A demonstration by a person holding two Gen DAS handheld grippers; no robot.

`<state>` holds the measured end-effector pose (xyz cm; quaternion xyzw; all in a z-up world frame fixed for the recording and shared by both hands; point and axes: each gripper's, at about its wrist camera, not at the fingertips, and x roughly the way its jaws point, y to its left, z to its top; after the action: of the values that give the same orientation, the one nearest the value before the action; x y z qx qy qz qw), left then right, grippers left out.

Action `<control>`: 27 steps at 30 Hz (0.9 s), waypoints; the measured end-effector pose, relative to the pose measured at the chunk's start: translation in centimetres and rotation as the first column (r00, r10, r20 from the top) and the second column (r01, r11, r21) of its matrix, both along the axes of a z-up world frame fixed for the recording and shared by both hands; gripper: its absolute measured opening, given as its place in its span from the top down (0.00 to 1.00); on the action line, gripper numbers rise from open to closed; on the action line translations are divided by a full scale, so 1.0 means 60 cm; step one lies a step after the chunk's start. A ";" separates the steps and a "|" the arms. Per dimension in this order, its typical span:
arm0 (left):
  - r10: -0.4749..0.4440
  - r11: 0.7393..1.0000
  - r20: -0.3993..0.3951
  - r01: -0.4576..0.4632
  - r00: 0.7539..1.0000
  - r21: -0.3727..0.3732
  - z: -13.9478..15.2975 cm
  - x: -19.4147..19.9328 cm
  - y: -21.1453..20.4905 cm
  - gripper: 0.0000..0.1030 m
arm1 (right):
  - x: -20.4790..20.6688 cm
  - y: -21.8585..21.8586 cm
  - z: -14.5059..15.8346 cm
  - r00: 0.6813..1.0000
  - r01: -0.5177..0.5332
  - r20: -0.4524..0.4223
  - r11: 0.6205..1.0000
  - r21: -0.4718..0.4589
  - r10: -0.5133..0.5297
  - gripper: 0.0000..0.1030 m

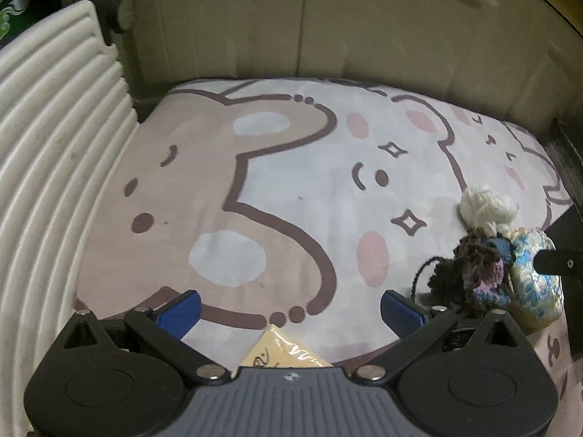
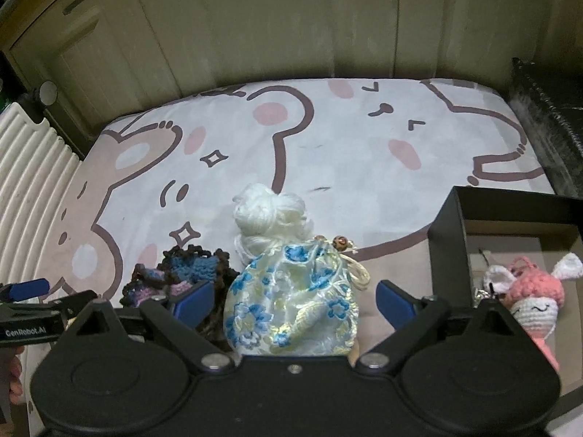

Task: Organize objects
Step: 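Grasp the yellow tissue pack with the left tool while the right tool grasps the blue floral pouch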

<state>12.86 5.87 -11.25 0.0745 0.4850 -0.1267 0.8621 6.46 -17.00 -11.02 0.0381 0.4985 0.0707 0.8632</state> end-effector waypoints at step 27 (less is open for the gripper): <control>-0.170 0.983 -0.254 0.145 0.952 -0.114 -0.012 -0.032 0.017 0.05 | 0.007 0.004 -0.034 0.997 -0.054 -0.048 0.998 -0.033 0.053 0.06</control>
<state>10.93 6.86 -11.96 0.0550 0.5808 -0.2266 0.7799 6.86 -16.76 -13.07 0.0118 0.5206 0.0844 0.8495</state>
